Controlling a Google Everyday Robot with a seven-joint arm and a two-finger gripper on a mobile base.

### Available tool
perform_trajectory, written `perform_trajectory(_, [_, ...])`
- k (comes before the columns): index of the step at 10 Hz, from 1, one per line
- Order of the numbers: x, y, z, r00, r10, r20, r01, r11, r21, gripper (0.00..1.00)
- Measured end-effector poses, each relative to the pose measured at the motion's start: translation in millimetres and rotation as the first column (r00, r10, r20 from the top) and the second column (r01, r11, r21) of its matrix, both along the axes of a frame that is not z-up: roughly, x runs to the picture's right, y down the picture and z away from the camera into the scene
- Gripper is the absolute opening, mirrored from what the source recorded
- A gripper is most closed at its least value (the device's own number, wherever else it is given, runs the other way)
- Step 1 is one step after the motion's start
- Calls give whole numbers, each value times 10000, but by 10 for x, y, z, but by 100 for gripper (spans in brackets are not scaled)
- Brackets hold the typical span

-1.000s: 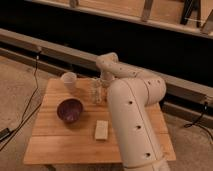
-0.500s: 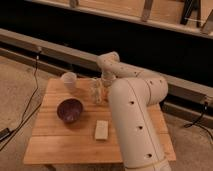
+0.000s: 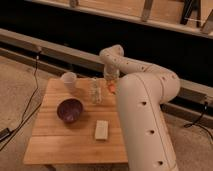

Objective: Place the pepper in the ceramic cup

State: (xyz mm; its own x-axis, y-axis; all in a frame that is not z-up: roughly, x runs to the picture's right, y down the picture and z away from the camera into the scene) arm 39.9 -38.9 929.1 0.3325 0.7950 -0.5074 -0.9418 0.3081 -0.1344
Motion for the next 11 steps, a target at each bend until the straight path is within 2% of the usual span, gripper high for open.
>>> perform_trajectory(1, [-95,-94,-102,9987,-492,162,486,9982,342,0])
perform_trajectory(3, [-271,-259,-319,9899,-1349,433,1298,9860,1044,0])
perform_trajectory(5, [-385,-362,-513,9792,-1960,526,1853,9692,1620,0])
perform_trajectory(8, [-467,-463,-710,9692,-2425,422,2270,9468,2280,0])
perform_trajectory(9, [-530,-527,-805,9626,-2687,340,2505,9311,2652,0])
perform_trajectory(11, [-632,-599,-948,9515,-3068,227,2843,9051,3161,0])
